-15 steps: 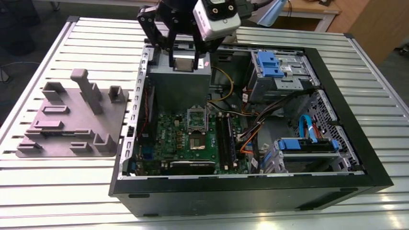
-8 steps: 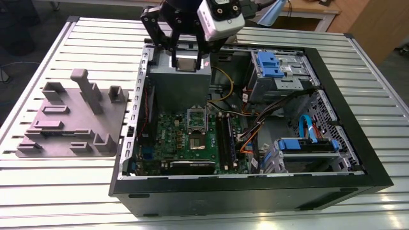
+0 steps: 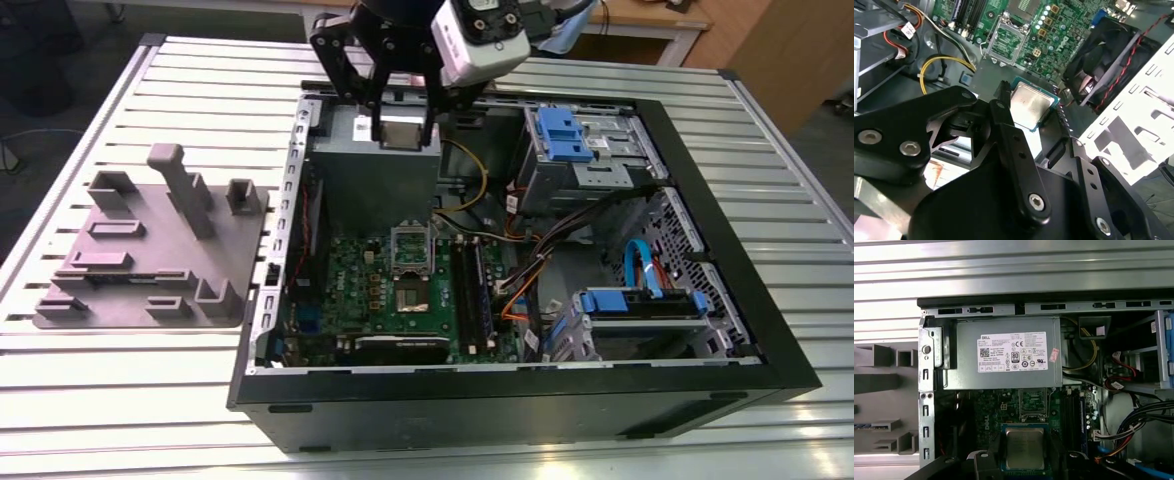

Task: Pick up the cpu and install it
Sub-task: 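Pick up the cpu and move it towards the insertion slot, then place the cpu into insertion slot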

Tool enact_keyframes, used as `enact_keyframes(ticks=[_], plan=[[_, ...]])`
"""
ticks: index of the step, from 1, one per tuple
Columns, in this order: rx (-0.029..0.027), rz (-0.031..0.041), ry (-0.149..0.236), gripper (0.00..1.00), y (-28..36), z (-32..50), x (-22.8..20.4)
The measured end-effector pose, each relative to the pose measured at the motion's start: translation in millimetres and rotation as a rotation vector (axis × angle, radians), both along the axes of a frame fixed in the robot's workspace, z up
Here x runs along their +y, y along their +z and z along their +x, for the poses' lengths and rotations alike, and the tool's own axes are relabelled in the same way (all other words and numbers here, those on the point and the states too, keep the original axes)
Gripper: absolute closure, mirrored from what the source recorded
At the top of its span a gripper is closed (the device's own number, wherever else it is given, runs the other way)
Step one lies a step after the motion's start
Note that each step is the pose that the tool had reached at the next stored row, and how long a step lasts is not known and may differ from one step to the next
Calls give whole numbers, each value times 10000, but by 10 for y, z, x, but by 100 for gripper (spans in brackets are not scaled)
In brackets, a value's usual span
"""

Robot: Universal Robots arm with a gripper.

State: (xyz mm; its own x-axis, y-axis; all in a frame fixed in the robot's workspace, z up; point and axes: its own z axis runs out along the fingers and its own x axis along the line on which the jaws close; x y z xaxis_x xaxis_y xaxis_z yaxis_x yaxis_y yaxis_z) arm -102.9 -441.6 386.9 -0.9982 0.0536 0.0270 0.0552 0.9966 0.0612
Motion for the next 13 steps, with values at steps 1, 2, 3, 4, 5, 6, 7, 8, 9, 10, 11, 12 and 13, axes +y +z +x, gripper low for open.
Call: enact_keyframes(ticks=[1, 2, 3, 4, 5, 6, 7, 8, 9, 10, 11, 12, 13], plan=[[0, 0, -1, 53, 0, 8, -1], [0, -1, 0, 53, 0, 13, -4], [0, 0, 0, 53, 0, 17, -9], [0, 0, 0, 53, -1, 21, -13], [0, 0, 0, 53, -1, 25, -17], [0, 0, 1, 53, -1, 30, -19], [0, 0, 1, 53, -2, 35, -19], [0, -1, 0, 53, -2, 38, -20], [0, -1, 0, 53, -2, 38, -20], [0, -1, 0, 53, -2, 43, -20], [0, -1, 0, 53, -3, 46, -20], [0, -1, 0, 53, -4, 46, -19], [0, -1, 0, 53, -6, 46, -19]])
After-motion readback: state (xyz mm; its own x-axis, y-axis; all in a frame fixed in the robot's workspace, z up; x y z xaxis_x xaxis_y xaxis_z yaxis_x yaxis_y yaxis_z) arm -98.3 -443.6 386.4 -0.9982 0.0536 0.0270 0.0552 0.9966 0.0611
